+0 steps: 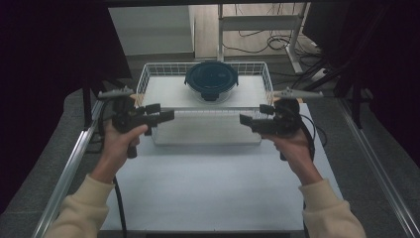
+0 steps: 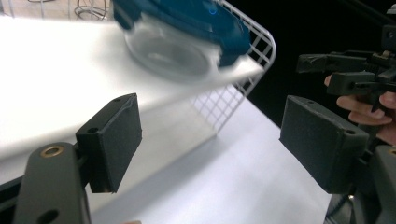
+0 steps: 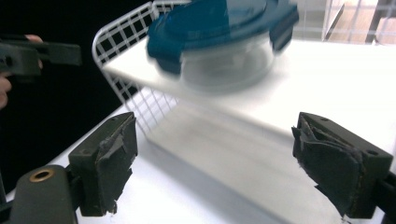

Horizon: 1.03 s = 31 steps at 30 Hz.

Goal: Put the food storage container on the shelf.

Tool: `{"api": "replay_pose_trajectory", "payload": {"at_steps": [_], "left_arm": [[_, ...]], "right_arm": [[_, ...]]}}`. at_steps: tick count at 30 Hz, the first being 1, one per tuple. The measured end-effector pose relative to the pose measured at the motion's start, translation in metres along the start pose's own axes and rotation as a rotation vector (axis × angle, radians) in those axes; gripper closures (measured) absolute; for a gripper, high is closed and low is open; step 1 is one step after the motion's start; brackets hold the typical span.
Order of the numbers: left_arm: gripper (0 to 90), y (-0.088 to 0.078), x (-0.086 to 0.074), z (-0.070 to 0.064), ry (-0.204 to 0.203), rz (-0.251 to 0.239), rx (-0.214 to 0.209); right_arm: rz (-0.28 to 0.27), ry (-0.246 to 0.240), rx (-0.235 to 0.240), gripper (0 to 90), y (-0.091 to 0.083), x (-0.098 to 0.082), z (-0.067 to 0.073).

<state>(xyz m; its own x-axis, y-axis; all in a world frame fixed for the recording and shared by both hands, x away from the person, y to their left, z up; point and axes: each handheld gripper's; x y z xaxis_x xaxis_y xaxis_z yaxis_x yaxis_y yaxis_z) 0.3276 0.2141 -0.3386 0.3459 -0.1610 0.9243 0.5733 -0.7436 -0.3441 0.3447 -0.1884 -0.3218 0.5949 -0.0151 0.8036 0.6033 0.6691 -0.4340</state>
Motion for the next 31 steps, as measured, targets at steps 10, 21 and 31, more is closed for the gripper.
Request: {"api": "replay_pose_trajectory", "payload": {"at_steps": [10,21,31], "left_arm": [[20.6,-0.012,-0.094,-0.035,0.030,0.097,0.020],[20.8,0.003,-0.155,-0.040,0.005,0.208,0.027],[20.3,-0.001,-0.162,-0.038,0.003,0.204,0.062]], "right_arm": [[0.044,-0.020,0.018,15.4,-0.033,-0.087,-0.017],[0.169,-0.018,-0.054,15.8,-0.021,-0.162,-0.051],[0.150,-0.035,-0.046,17.4,-0.024,-0.166,-0.052]]}}
Point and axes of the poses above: each handheld gripper's, and its own axes: y roughly forward along the jaws, x roughly out of its top, z roughly to its left, and after that the axes turned 15 degrees about y, right-handed
